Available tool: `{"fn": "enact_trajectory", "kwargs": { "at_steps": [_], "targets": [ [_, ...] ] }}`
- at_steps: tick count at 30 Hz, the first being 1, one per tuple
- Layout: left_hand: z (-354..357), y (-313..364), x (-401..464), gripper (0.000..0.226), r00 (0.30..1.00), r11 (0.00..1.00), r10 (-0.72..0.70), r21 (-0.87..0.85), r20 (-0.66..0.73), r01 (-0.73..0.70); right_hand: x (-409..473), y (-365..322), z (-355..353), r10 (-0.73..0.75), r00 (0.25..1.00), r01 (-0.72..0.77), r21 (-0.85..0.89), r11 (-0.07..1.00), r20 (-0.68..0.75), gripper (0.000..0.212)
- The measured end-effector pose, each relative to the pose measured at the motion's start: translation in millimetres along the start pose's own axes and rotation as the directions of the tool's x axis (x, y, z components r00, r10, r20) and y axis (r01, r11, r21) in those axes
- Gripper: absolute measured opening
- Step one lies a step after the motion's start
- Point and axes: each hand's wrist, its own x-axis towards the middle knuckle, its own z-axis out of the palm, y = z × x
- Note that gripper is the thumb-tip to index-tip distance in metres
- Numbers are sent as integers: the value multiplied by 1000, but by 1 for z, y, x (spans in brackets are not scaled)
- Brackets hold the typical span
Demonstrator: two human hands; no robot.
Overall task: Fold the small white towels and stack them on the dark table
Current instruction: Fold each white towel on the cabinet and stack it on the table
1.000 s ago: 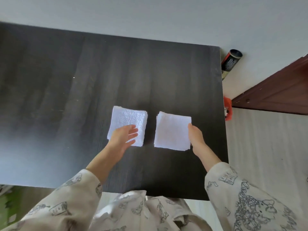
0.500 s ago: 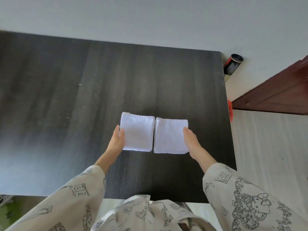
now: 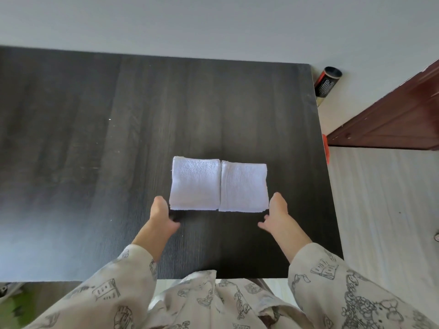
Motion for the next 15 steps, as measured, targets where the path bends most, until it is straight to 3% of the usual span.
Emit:
{"fn": "enact_trajectory", "kwargs": {
  "at_steps": [3, 5, 9, 12, 15],
  "targets": [
    [3, -3, -15, 30, 995, 980, -88, -175, 38, 93, -14, 5, 4, 274, 943, -312, 216, 925, 188, 56],
    [5, -2, -12, 37, 993, 969, -101, -218, 64, 112, -14, 5, 11, 332, 909, -398, 287, 871, 252, 56],
    [12, 7, -2, 32, 987, 982, -122, -131, 106, 135, -17, 4, 22, 248, 926, -330, 289, 898, 285, 34],
    [23, 15, -1, 39, 977, 967, -165, -174, 134, 187, -19, -4, 31, 205, 944, -263, 214, 941, 259, 30],
    [37, 27, -4, 41, 981, 969, -163, -171, 103, 179, -20, -19, 40, 233, 945, -287, 237, 928, 231, 26]
  ]
}}
